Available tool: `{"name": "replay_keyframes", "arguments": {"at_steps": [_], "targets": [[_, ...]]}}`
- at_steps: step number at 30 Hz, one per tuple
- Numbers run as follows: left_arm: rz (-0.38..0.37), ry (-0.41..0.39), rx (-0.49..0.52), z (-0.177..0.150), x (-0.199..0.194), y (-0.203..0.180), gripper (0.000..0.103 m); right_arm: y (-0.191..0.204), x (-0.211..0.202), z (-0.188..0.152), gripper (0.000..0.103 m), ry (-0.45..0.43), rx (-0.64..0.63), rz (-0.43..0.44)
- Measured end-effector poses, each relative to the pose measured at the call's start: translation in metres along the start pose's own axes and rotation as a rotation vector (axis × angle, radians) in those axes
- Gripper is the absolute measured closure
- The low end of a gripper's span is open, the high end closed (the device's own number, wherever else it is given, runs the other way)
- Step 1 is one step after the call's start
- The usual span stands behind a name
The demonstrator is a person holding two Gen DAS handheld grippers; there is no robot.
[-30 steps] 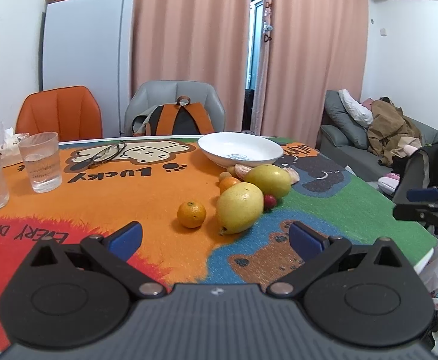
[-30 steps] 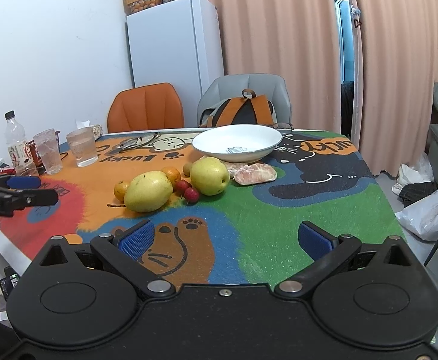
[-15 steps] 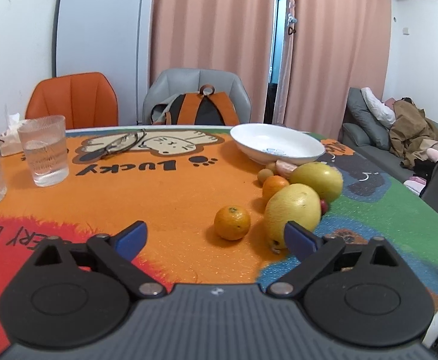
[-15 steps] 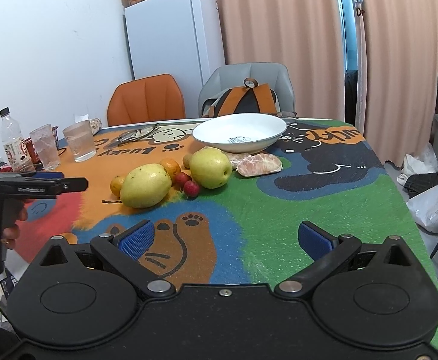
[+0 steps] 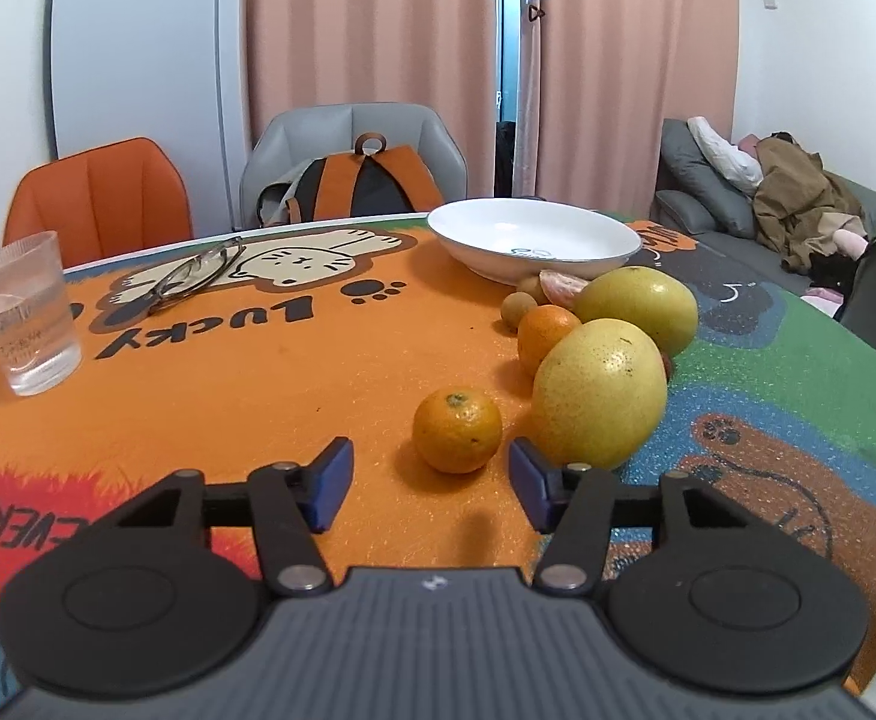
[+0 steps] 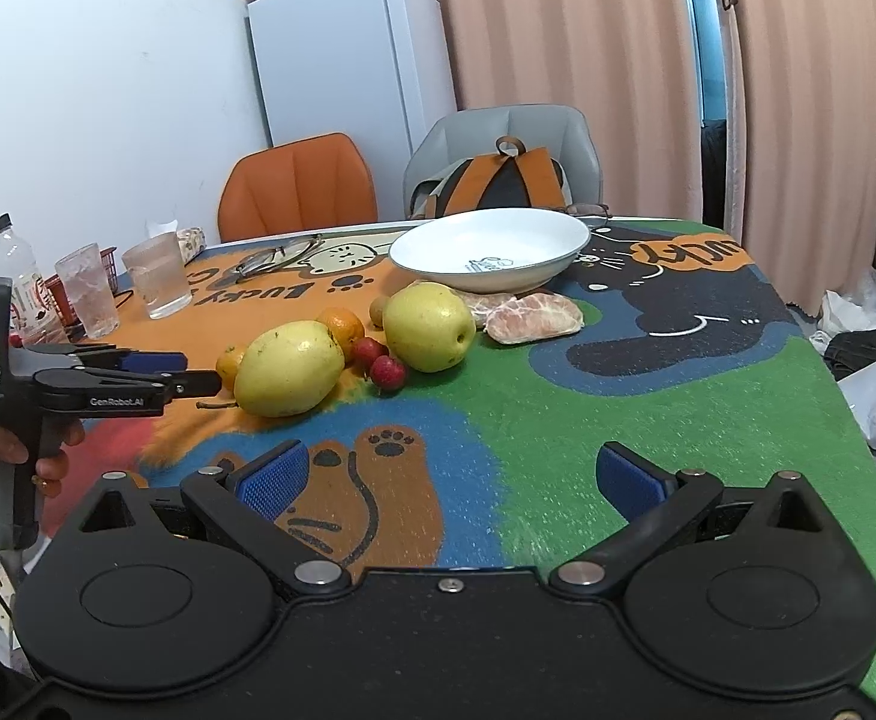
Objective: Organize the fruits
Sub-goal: 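Grasp the mandarin orange with the left tool while the right tool grasps a red strawberry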
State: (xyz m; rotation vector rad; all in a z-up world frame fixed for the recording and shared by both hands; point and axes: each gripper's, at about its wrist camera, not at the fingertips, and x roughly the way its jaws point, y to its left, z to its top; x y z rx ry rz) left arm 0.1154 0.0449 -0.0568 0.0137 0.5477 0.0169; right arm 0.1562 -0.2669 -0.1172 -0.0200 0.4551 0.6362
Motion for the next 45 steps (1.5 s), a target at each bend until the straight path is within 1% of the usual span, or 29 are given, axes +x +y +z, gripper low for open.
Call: {"name": "replay_keyframes", "arguments": {"at_steps": [2,3,5,9,10,14,15,17,18,19,20,21,22,23,28,35,42,45], "targets": [[-0.007,0.007,-0.003,0.001,0.004,0.0,0.049,-0.001,0.005,0.004,0.0,0.005,0.004,0.011],[-0.014,0.012,-0.004,0.002,0.007,0.0,0.053,-0.001,0.006,0.005,0.0,0.007,0.007,0.016],[-0.022,0.025,-0.003,0.002,0.012,0.0,0.057,-0.001,0.01,0.007,0.0,0.013,0.003,0.03],[-0.042,0.058,-0.009,0.003,0.02,-0.001,0.069,0.001,0.019,0.01,0.0,0.021,-0.033,0.035],[-0.046,0.063,-0.006,0.002,0.021,-0.002,0.07,0.001,0.023,0.011,0.0,0.028,-0.041,0.041],[-0.041,0.081,0.0,0.003,0.024,-0.003,0.072,0.004,0.039,0.016,0.001,0.046,-0.064,0.052],[-0.042,0.081,-0.001,0.003,0.024,-0.003,0.073,0.006,0.042,0.017,0.003,0.048,-0.076,0.057],[-0.042,0.081,-0.011,0.003,0.025,-0.002,0.073,0.011,0.049,0.02,0.011,0.054,-0.105,0.065],[-0.042,0.08,-0.013,0.003,0.025,-0.001,0.073,0.013,0.054,0.021,0.017,0.062,-0.119,0.073],[-0.044,0.081,-0.012,0.003,0.025,-0.001,0.073,0.016,0.06,0.022,0.026,0.079,-0.131,0.081],[-0.045,0.08,-0.012,0.004,0.025,-0.001,0.073,0.018,0.066,0.023,0.03,0.093,-0.139,0.087],[-0.048,0.079,-0.018,0.004,0.025,-0.001,0.074,0.02,0.074,0.023,0.036,0.111,-0.146,0.096],[-0.05,0.078,-0.022,0.004,0.025,0.0,0.074,0.021,0.079,0.023,0.041,0.125,-0.147,0.099],[-0.052,0.078,-0.026,0.004,0.025,0.001,0.074,0.021,0.084,0.023,0.043,0.137,-0.145,0.1],[-0.061,0.077,-0.031,0.005,0.027,0.002,0.074,0.024,0.101,0.027,0.044,0.158,-0.135,0.109],[-0.07,0.072,-0.044,0.009,0.029,0.005,0.073,0.03,0.112,0.032,0.045,0.169,-0.138,0.119],[-0.059,0.068,-0.051,0.009,0.027,0.007,0.069,0.028,0.121,0.032,0.046,0.178,-0.121,0.132],[-0.066,0.072,-0.049,0.009,0.027,0.007,0.068,0.029,0.125,0.032,0.048,0.18,-0.119,0.134]]}}
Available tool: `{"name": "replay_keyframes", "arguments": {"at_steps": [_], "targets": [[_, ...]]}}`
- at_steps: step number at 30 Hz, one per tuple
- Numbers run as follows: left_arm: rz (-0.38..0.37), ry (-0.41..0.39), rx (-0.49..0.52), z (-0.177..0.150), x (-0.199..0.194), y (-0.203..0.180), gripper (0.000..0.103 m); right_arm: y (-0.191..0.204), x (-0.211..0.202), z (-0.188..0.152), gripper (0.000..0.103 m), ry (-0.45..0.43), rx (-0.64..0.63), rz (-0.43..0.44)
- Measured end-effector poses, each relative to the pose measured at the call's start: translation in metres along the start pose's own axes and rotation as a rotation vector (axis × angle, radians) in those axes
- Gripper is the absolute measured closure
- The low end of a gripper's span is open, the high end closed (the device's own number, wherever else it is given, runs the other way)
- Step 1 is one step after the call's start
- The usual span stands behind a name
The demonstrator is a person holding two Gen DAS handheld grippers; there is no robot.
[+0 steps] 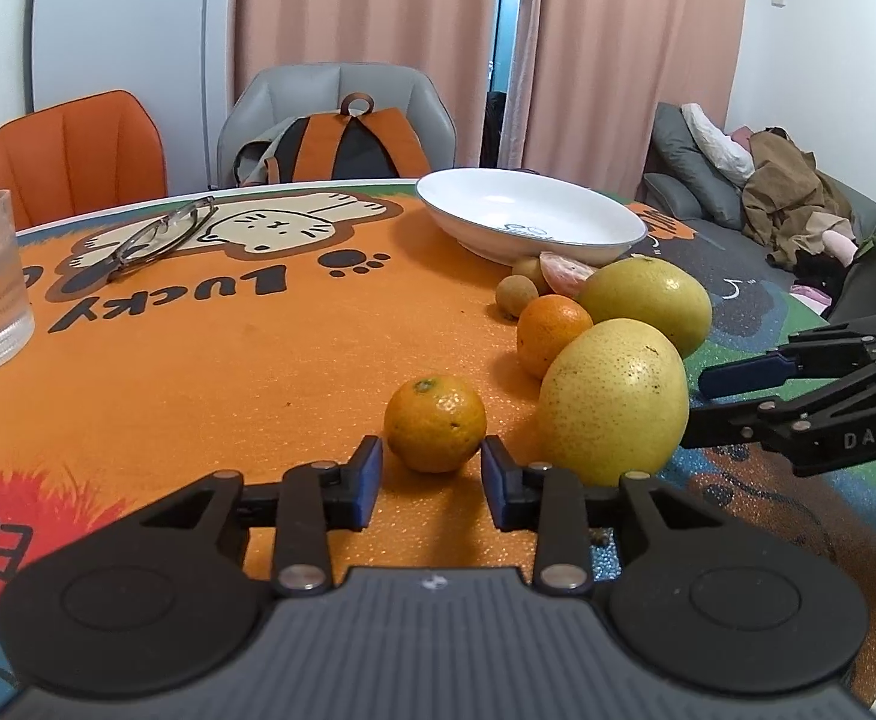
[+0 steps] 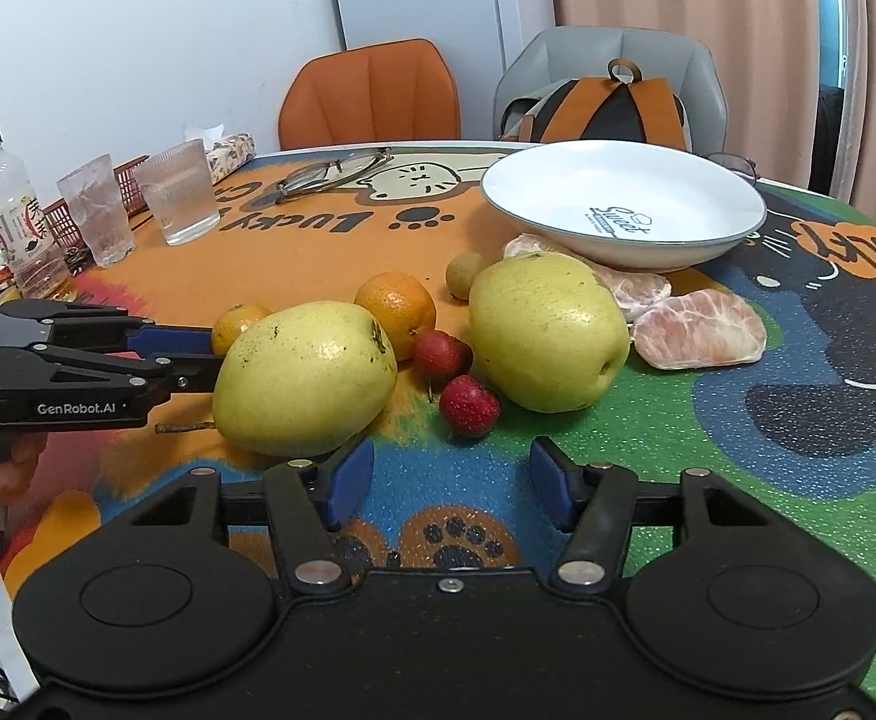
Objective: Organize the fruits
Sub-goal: 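Grasp the mandarin orange with the left tool while the right tool grasps a red strawberry, then carry the mandarin and strawberry to the white plate and release both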
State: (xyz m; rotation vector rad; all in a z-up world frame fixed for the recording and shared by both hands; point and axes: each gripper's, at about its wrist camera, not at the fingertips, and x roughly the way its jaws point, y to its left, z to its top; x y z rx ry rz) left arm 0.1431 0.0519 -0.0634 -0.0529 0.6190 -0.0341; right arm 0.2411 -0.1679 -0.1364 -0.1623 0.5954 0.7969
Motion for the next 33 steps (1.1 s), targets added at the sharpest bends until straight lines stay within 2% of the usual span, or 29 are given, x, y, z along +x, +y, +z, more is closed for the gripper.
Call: {"name": "replay_keyframes", "arguments": {"at_steps": [3,9,13,15,26,27,28,29,33], "targets": [[-0.004,-0.006,0.011,0.001,0.0,-0.002,0.061,0.001,0.002,0.001,0.051,-0.005,0.0,0.002],[-0.009,-0.013,0.05,0.004,0.004,-0.009,0.055,0.0,0.003,0.003,0.054,-0.013,0.008,0.0],[0.002,-0.011,0.043,0.003,0.01,-0.007,0.056,-0.001,0.004,0.004,0.055,-0.018,0.017,0.001],[-0.005,0.008,0.025,0.004,0.014,-0.004,0.065,-0.001,0.005,0.004,0.056,-0.019,0.023,0.002],[-0.022,-0.026,-0.009,0.004,-0.001,0.001,0.066,-0.002,0.008,0.006,0.057,-0.026,0.044,0.006],[-0.021,-0.027,-0.01,0.004,-0.004,0.001,0.066,-0.002,0.008,0.006,0.062,-0.028,0.047,0.006],[-0.016,-0.031,-0.008,0.005,-0.006,0.0,0.066,-0.003,0.009,0.007,0.073,-0.03,0.05,0.004],[-0.013,-0.033,-0.004,0.005,-0.009,0.0,0.066,-0.003,0.009,0.007,0.078,-0.033,0.05,-0.004],[-0.003,-0.04,0.003,0.008,-0.018,-0.002,0.066,-0.006,0.01,0.009,0.08,-0.038,0.074,0.006]]}}
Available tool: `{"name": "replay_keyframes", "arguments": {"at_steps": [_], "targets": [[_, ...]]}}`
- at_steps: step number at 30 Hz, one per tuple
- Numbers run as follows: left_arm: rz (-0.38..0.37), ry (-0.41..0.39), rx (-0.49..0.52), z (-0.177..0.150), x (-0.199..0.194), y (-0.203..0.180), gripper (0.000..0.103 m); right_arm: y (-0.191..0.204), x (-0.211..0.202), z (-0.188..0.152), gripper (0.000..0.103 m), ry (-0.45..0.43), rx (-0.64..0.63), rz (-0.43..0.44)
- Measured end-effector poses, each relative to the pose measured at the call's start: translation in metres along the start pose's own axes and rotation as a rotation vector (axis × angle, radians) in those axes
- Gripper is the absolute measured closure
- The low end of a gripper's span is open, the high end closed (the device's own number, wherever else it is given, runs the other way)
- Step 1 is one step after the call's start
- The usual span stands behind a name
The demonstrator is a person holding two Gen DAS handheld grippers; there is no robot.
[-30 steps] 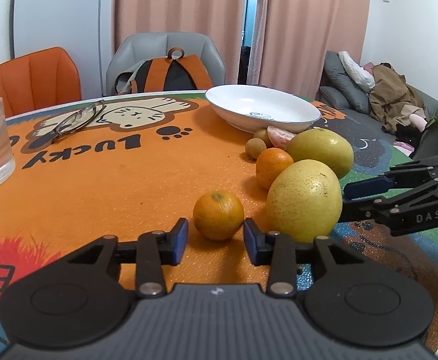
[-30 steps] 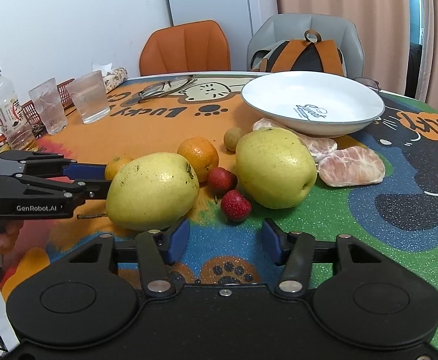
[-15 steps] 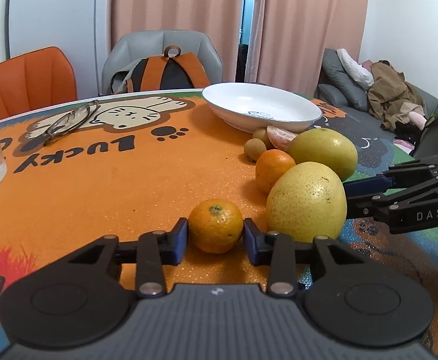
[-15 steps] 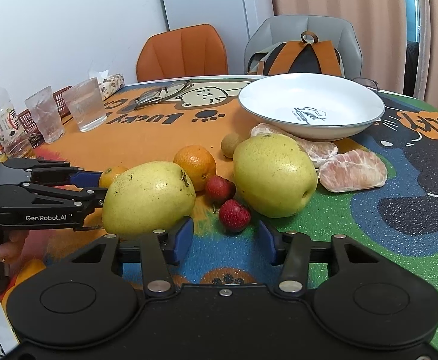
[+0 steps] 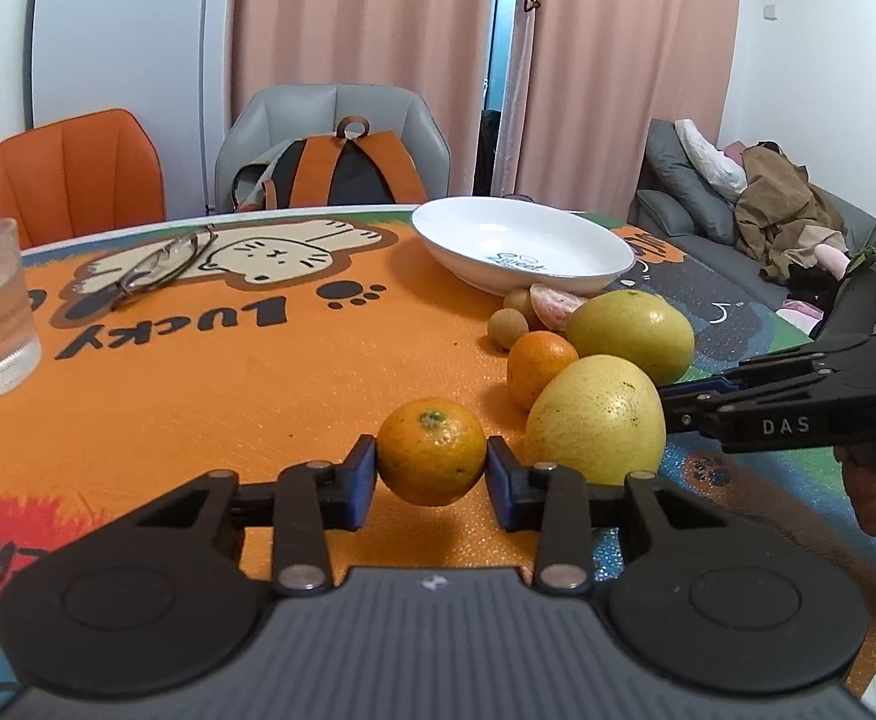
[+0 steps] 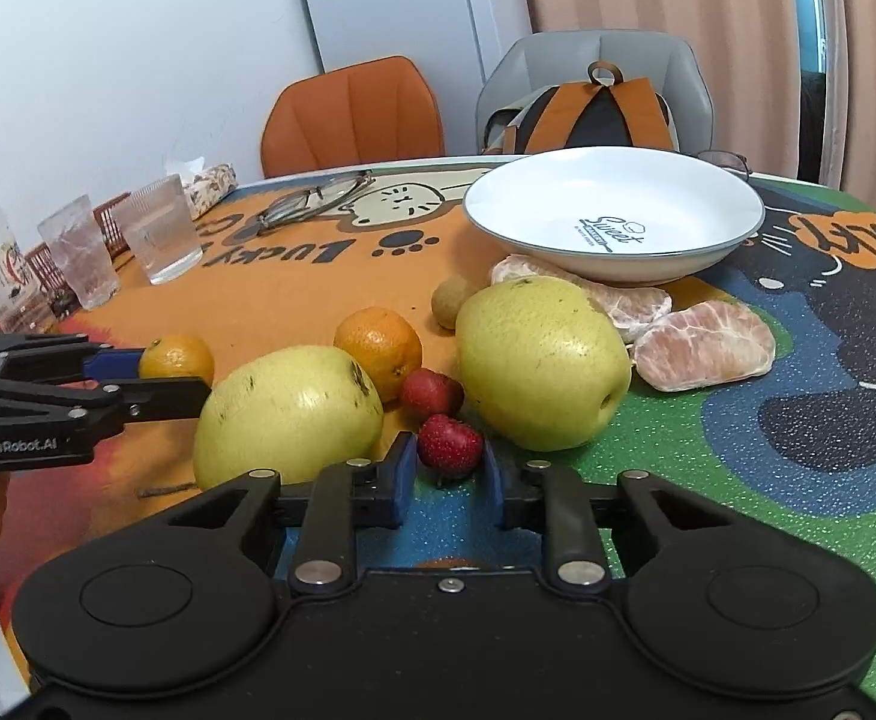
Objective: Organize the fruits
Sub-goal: 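Carry the mandarin and strawberry to the white plate and release both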
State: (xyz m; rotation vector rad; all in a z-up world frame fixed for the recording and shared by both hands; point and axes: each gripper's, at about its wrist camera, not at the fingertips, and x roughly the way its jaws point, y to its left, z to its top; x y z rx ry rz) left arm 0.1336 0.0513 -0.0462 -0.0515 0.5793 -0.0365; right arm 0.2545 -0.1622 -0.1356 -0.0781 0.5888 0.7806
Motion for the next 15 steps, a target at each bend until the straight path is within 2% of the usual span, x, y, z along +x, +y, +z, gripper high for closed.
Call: {"name": "replay_keyframes", "arguments": {"at_steps": [7,15], "targets": [[-0.004,-0.009,-0.002,0.011,-0.013,-0.007,0.066,0.006,-0.016,0.006,0.08,-0.012,-0.043,0.025],[-0.016,-0.056,0.011,0.036,-0.022,-0.018,0.066,0.003,-0.044,0.026,0.08,-0.037,-0.126,-0.017]]}}
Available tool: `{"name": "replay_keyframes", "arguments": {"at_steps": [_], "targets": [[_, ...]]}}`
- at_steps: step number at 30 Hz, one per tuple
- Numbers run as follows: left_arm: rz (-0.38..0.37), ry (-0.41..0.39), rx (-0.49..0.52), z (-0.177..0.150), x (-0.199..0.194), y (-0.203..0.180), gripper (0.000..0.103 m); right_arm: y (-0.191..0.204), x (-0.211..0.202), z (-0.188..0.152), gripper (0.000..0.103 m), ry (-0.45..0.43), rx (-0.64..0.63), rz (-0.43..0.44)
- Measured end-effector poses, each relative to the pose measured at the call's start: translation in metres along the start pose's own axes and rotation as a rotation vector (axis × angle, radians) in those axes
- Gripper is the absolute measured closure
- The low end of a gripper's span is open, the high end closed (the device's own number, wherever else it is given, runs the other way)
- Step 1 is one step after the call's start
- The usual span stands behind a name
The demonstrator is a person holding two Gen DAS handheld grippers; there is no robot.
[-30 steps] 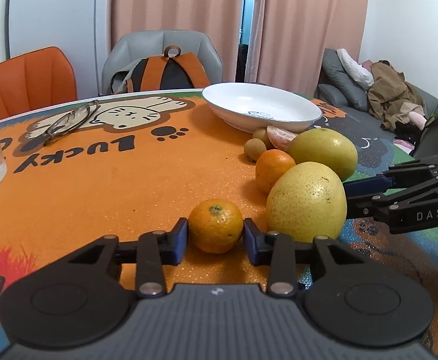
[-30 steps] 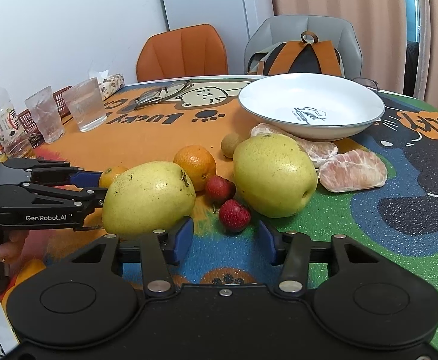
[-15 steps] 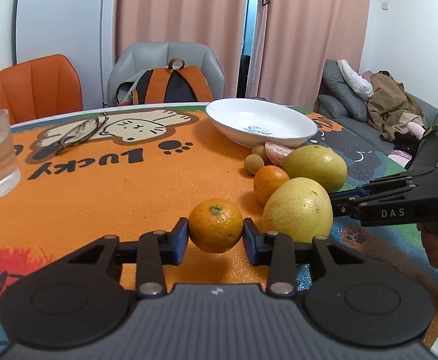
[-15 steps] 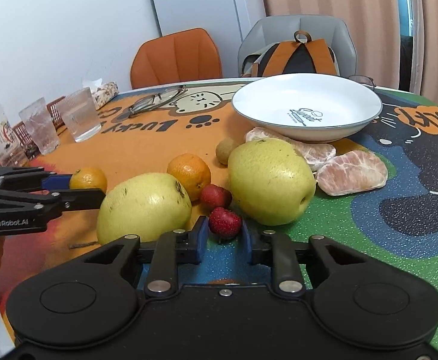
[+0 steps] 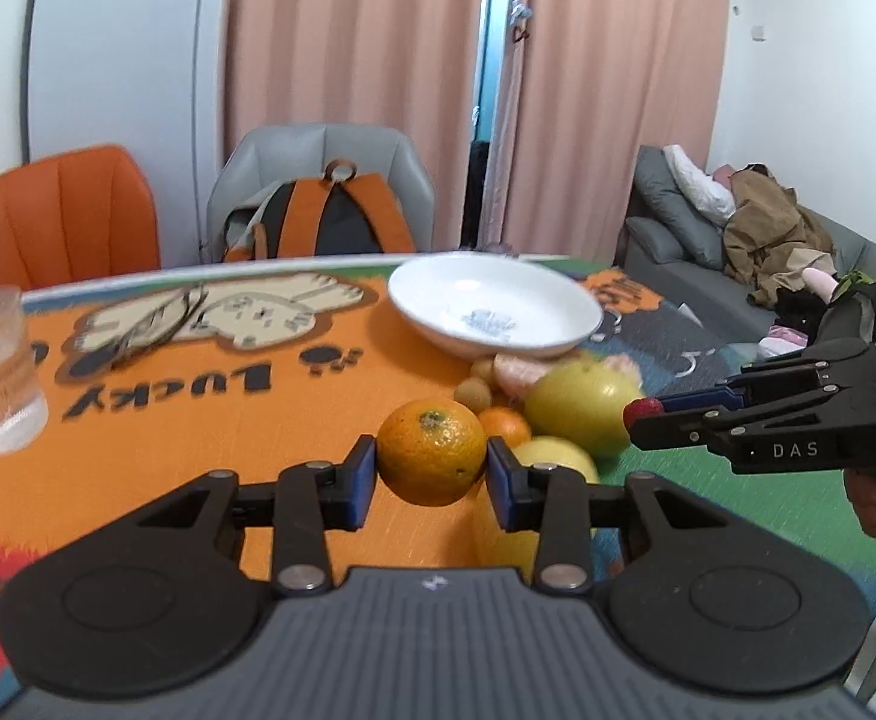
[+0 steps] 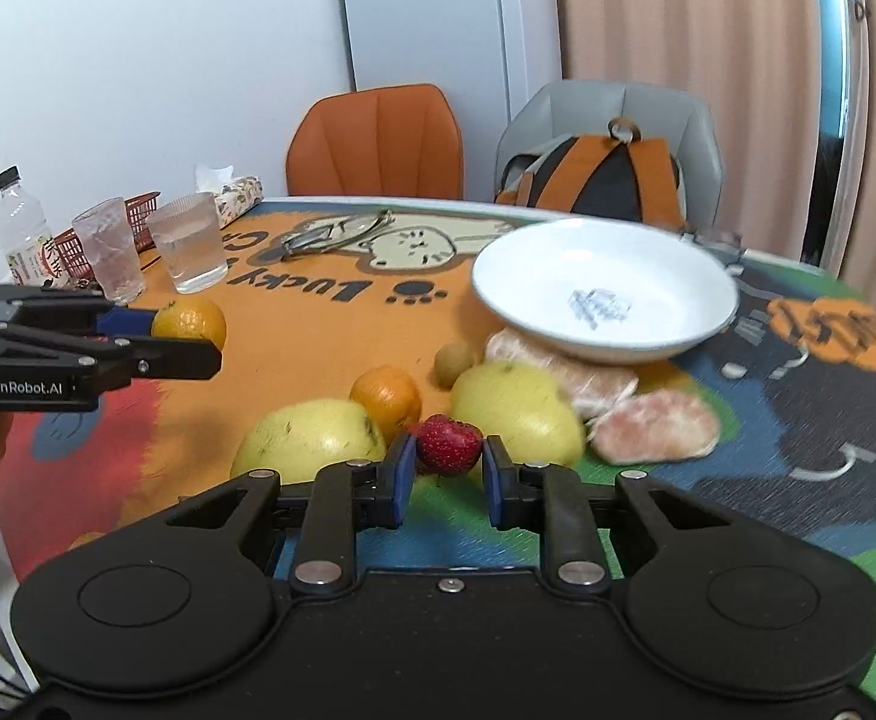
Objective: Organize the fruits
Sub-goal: 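Carry the mandarin and strawberry to the white plate and release both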
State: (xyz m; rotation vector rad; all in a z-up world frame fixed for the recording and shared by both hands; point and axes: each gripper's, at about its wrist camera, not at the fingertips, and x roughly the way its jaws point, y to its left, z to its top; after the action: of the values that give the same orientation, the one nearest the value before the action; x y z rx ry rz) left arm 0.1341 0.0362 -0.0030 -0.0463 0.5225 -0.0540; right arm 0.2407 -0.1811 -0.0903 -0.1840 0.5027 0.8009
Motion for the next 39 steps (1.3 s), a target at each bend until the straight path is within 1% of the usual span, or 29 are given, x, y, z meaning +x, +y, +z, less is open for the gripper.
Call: {"name": "replay_keyframes", "arguments": {"at_steps": [3,7,12,18,31,39], "targets": [[-0.003,-0.014,0.026,0.011,0.002,-0.006,0.066,-0.004,-0.008,0.009,0.08,-0.016,-0.025,-0.021],[-0.026,-0.022,0.032,0.024,0.011,-0.011,0.066,-0.015,-0.014,0.02,0.08,-0.037,-0.037,-0.048],[-0.039,-0.03,0.028,0.036,0.028,-0.012,0.066,-0.031,-0.009,0.031,0.08,-0.044,-0.029,-0.076],[-0.043,-0.037,0.038,0.052,0.045,-0.012,0.066,-0.046,0.0,0.037,0.08,-0.047,-0.011,-0.085],[-0.059,-0.025,0.053,0.079,0.097,-0.009,0.066,-0.076,0.041,0.056,0.08,-0.041,0.023,-0.11],[-0.069,0.0,0.058,0.086,0.136,-0.007,0.066,-0.086,0.075,0.059,0.08,0.007,0.035,-0.115]]}}
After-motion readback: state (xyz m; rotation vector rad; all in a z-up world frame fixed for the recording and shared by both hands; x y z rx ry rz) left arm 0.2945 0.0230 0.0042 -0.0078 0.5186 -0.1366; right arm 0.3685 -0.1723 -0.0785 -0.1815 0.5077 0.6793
